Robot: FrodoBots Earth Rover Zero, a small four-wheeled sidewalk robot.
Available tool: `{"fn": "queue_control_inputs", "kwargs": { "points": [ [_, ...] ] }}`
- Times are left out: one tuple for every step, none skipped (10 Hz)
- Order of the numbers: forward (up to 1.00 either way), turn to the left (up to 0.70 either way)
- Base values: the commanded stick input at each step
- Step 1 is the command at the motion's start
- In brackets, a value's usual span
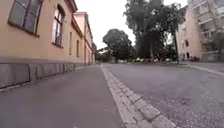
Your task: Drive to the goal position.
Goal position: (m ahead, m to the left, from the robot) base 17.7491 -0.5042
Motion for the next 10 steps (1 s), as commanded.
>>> {"fn": "queue_control_inputs", "kwargs": {
  "points": [
    [0.45, -0.27],
    [0.45, -0.27],
    [0.45, -0.27],
    [0.45, -0.27],
    [0.45, -0.27],
    [0.45, -0.27],
    [0.45, -0.27],
    [0.45, -0.27],
    [0.45, -0.27],
    [0.45, -0.27]
  ]
}}
